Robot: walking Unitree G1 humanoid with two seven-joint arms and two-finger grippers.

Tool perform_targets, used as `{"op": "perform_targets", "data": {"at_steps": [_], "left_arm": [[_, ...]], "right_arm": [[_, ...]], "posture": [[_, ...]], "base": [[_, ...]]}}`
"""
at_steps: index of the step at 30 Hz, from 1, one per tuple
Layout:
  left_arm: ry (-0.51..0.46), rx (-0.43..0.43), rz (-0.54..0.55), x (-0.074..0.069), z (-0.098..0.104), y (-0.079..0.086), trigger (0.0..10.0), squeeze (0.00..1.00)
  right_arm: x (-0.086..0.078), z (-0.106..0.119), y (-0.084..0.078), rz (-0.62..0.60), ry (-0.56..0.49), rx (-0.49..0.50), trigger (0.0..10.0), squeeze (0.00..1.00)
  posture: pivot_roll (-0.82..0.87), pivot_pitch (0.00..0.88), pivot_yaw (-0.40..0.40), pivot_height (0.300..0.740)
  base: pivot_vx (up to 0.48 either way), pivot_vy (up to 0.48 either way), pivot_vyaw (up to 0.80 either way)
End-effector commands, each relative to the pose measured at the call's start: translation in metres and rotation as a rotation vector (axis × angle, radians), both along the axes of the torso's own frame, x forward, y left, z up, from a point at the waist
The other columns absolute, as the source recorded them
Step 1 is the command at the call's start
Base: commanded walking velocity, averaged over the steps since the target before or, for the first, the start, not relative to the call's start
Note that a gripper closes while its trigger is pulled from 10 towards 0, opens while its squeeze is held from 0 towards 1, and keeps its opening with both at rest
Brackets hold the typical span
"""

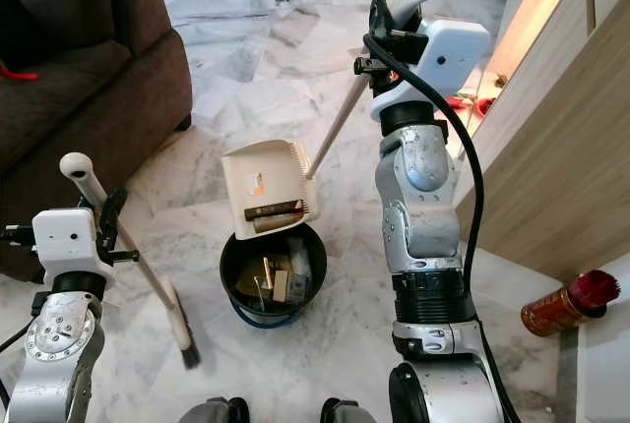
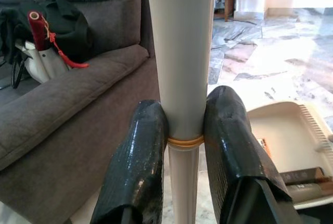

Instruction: Sweep floor

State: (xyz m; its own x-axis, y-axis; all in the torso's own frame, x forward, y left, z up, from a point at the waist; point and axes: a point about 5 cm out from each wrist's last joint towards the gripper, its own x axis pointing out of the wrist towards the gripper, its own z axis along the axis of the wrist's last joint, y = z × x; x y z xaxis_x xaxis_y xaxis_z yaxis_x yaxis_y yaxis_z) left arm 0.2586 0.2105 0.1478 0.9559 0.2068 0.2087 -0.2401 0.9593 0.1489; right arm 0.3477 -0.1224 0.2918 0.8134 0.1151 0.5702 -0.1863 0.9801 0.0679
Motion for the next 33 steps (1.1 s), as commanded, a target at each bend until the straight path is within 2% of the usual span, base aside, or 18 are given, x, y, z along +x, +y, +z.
{"op": "perform_targets", "data": {"at_steps": [1, 6, 7, 8, 10, 17, 18, 20, 25, 27, 33], "left_arm": [[-0.046, 0.015, 0.005, -0.002, 0.008, 0.000, 10.0, 0.00], [-0.049, 0.015, 0.003, -0.001, 0.009, 0.000, 10.0, 0.00], [-0.049, 0.016, 0.004, -0.002, 0.008, 0.001, 10.0, 0.00], [-0.049, 0.016, 0.004, -0.002, 0.008, 0.001, 10.0, 0.00], [-0.048, 0.016, 0.004, -0.002, 0.008, 0.001, 10.0, 0.00], [-0.049, 0.017, 0.000, -0.001, 0.009, 0.000, 10.0, 0.00], [-0.045, 0.030, -0.009, -0.001, 0.008, -0.001, 10.0, 0.00], [-0.040, 0.040, -0.020, -0.001, 0.007, -0.002, 10.0, 0.00], [-0.041, 0.034, -0.020, -0.001, 0.007, -0.002, 10.0, 0.00], [-0.042, 0.034, -0.021, 0.000, 0.007, -0.002, 10.0, 0.00], [-0.040, 0.031, -0.023, 0.001, 0.007, -0.002, 10.0, 0.00]], "right_arm": [[-0.012, 0.022, 0.003, 0.015, -0.138, -0.003, 10.0, 0.00], [-0.019, 0.020, 0.012, 0.039, -0.164, -0.055, 10.0, 0.00], [-0.023, 0.019, 0.017, 0.054, -0.180, -0.097, 10.0, 0.00], [-0.023, 0.019, 0.017, 0.054, -0.180, -0.097, 10.0, 0.00], [-0.030, 0.017, 0.025, 0.074, -0.218, -0.193, 10.0, 0.00], [-0.041, 0.008, 0.036, 0.115, -0.232, -0.270, 10.0, 0.00], [-0.047, 0.006, 0.039, 0.126, -0.247, -0.318, 10.0, 0.00], [-0.051, 0.003, 0.040, 0.129, -0.264, -0.363, 10.0, 0.00], [-0.059, 0.004, 0.043, 0.138, -0.292, -0.402, 10.0, 0.00], [-0.065, 0.003, 0.046, 0.149, -0.311, -0.456, 10.0, 0.00], [-0.079, 0.001, 0.047, 0.166, -0.314, -0.512, 10.0, 0.00]], "posture": [[0.00, 0.190, -0.022, 0.740], [0.01, 0.191, -0.021, 0.740], [0.01, 0.191, -0.021, 0.740], [0.01, 0.191, -0.021, 0.740], [0.00, 0.193, -0.019, 0.740], [0.00, 0.198, -0.019, 0.740], [0.00, 0.200, -0.018, 0.740], [-0.01, 0.203, -0.015, 0.740], [-0.01, 0.206, -0.014, 0.740], [-0.01, 0.206, -0.014, 0.740], [-0.01, 0.208, -0.011, 0.740]], "base": [[0.000, 0.000, 0.00], [0.000, 0.000, 0.00], [0.000, 0.000, 0.00], [0.000, 0.000, 0.00], [0.000, 0.000, 0.00], [0.000, 0.000, 0.00], [0.000, 0.000, 0.00], [0.000, 0.000, 0.00], [0.000, 0.000, 0.00], [0.000, 0.000, 0.00], [0.000, 0.000, 0.00]]}}
